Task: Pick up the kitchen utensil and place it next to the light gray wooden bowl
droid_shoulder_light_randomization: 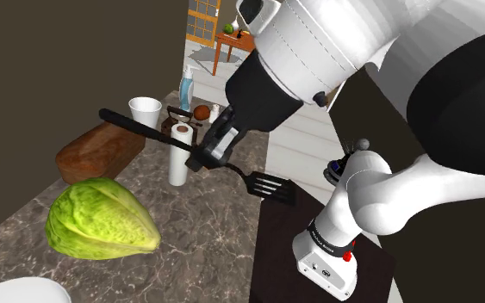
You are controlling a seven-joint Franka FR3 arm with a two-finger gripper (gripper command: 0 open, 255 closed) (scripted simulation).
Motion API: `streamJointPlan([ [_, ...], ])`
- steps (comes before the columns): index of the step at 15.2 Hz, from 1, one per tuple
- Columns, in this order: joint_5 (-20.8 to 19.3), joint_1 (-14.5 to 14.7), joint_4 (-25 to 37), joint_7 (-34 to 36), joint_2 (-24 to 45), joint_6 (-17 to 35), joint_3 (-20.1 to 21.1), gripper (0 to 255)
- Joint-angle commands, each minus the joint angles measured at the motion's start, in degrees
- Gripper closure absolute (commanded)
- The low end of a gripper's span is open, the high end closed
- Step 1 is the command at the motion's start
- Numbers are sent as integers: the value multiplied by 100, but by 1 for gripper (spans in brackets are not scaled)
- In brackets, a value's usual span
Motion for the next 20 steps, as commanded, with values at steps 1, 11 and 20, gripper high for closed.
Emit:
streamJointPlan([
  [1, 31, 12, -87, 59, 11, 105, 82, 255],
  [11, 190, 89, -793, 141, 50, 852, 346, 255],
  [20, 325, 112, -1345, 244, 225, 1579, 649, 255],
])
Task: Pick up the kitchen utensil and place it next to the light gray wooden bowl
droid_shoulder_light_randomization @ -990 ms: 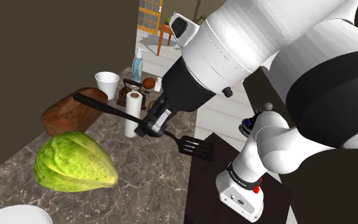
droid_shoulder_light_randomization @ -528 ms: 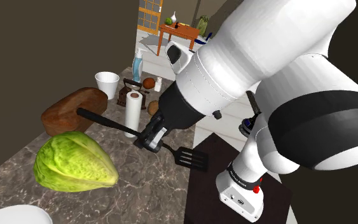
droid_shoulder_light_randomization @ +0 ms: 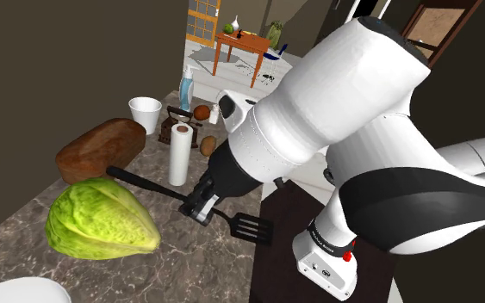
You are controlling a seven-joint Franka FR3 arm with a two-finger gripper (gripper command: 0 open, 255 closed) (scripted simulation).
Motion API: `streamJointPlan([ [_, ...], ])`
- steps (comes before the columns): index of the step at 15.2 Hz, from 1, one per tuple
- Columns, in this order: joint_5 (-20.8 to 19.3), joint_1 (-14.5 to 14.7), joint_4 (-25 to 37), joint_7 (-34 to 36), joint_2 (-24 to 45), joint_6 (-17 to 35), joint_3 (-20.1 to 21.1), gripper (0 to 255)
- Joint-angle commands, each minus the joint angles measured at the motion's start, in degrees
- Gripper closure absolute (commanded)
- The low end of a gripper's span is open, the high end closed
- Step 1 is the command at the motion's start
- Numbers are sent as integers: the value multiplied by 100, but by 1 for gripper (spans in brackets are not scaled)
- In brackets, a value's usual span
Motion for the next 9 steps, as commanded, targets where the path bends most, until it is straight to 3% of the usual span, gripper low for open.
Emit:
streamJointPlan([
  [1, 32, 7, -123, 28, 42, 167, 73, 255],
  [9, 121, -53, -531, 157, 342, 880, 417, 255],
])
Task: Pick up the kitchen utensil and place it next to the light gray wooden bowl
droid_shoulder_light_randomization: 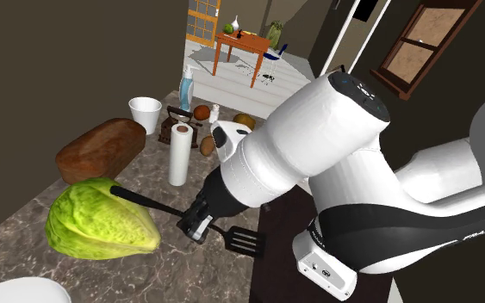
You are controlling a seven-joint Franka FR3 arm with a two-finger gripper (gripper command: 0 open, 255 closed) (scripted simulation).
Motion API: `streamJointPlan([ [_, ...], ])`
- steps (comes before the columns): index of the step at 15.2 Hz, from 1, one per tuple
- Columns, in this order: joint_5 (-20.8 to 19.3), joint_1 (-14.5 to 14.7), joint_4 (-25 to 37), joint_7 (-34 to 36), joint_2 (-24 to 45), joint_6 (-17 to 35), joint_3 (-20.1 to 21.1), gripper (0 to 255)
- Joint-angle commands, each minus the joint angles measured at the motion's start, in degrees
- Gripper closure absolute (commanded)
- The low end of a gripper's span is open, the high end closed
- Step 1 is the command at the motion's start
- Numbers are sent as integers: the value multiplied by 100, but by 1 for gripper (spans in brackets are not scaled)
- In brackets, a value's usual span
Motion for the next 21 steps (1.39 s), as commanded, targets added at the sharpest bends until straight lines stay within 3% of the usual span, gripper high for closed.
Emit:
streamJointPlan([
  [1, 22, -18, -97, 54, 85, 189, 110, 255],
  [11, 13, -312, -484, 307, 666, 1183, 704, 255],
  [18, -144, -791, -673, 588, 1174, 1935, 1320, 255],
  [21, -143, -791, -673, 587, 1174, 1934, 1320, 255],
])
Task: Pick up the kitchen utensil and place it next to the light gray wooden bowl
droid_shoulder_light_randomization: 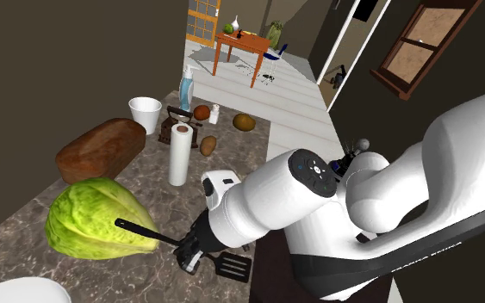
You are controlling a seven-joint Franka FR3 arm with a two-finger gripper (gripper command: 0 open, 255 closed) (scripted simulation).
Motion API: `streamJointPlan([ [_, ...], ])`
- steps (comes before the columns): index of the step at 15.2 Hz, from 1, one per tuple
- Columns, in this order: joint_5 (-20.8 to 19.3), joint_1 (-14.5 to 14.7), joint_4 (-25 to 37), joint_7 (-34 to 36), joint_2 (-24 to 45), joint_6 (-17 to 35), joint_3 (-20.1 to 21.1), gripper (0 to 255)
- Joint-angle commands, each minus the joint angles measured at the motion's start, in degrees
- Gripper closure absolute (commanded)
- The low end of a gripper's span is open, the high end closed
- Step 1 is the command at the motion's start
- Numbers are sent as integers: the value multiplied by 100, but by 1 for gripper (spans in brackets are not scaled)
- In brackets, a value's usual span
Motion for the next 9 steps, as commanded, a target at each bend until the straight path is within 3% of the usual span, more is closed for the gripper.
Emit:
streamJointPlan([
  [1, -5, -13, -2, 6, 11, 17, 15, 255],
  [5, -5, -13, -2, 6, 11, 17, 15, 255],
  [6, -5, -14, -2, 6, 11, 17, 15, 0],
  [9, -5, -14, -2, 6, 11, 17, 15, 0],
])
